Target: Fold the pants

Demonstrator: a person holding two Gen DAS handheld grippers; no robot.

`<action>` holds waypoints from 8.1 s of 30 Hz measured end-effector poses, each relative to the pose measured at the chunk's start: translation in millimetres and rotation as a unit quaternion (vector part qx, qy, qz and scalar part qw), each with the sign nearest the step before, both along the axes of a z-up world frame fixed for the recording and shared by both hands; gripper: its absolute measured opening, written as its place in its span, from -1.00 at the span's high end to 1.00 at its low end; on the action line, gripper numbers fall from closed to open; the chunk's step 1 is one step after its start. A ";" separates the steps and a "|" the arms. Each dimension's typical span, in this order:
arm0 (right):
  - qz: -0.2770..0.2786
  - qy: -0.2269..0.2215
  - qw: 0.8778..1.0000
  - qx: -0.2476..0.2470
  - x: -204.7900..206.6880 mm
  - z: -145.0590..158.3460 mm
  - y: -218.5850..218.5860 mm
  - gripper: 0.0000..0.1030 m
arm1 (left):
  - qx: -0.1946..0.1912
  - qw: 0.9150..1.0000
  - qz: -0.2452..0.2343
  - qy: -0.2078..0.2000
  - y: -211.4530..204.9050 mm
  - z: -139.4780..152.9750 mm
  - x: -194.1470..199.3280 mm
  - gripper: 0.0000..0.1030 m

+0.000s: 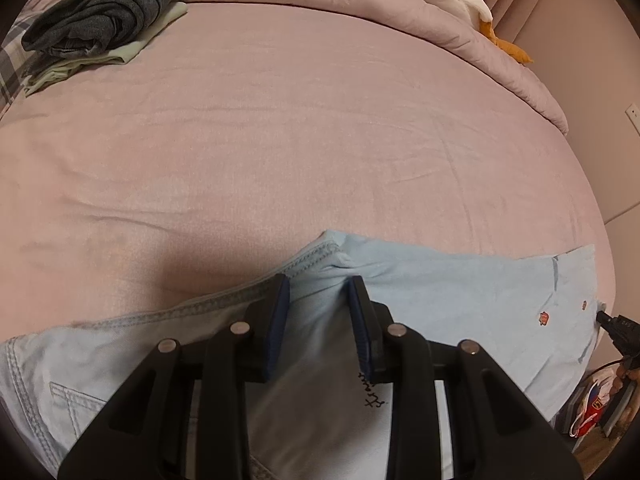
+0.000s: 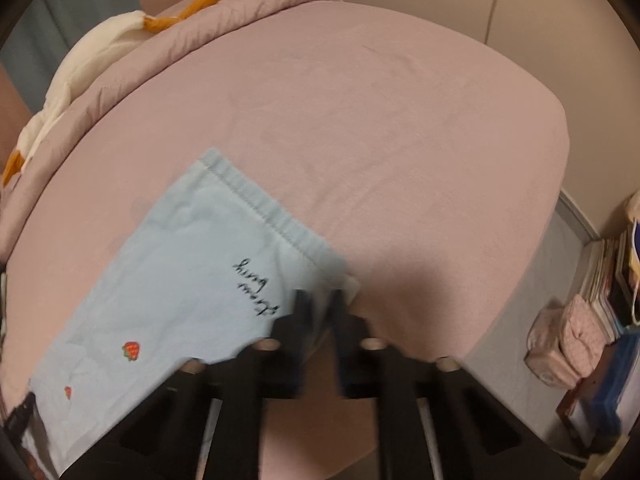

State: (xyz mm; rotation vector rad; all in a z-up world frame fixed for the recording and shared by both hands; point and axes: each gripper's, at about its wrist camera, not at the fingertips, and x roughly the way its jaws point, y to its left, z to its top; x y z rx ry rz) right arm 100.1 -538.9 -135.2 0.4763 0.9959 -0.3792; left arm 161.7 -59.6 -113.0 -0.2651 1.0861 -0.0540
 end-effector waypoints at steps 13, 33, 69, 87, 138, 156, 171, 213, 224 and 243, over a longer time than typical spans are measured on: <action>-0.024 -0.011 0.999 0.022 -19.9 -2.1 -12.7 0.63 | -0.077 0.993 -0.084 0.018 -30.3 22.3 -68.6 0.71; -0.031 -0.025 0.998 -0.044 -14.9 6.8 -6.1 0.89 | -0.059 0.993 -0.096 0.043 -45.5 -3.1 -78.5 0.76; -0.032 -0.070 0.997 0.015 -37.4 31.2 -18.3 -0.38 | -0.002 0.997 -0.075 0.006 -55.3 23.5 -88.4 -0.64; -0.029 -0.064 0.996 0.049 -2.2 -17.2 -15.8 0.41 | -0.017 0.997 -0.072 0.017 -55.6 18.8 -83.1 -0.64; 0.201 -0.052 0.978 0.009 -52.9 33.7 182.1 -0.24 | -0.083 0.986 -0.141 0.016 -111.4 3.6 -54.7 0.78; 0.215 -0.017 0.976 0.034 -42.3 16.4 204.3 0.21 | -0.098 0.988 -0.117 0.021 -66.1 8.6 -70.6 0.78; 0.215 -0.017 0.976 0.005 -40.5 12.1 207.1 0.53 | -0.092 0.990 -0.101 0.017 -54.4 4.9 -85.1 0.72; 0.281 -0.003 0.959 -0.045 78.9 25.7 246.0 0.55 | -0.068 0.998 -0.016 -0.003 -30.2 2.1 -30.1 0.47; 0.276 -0.038 0.960 -0.041 51.1 57.6 259.7 0.55 | -0.046 0.999 0.001 -0.012 -13.1 28.2 -62.6 0.54; 0.415 -0.141 0.899 -0.023 -57.3 126.3 350.9 -0.46 | -0.021 0.991 0.102 -0.088 81.6 89.7 -176.0 -0.70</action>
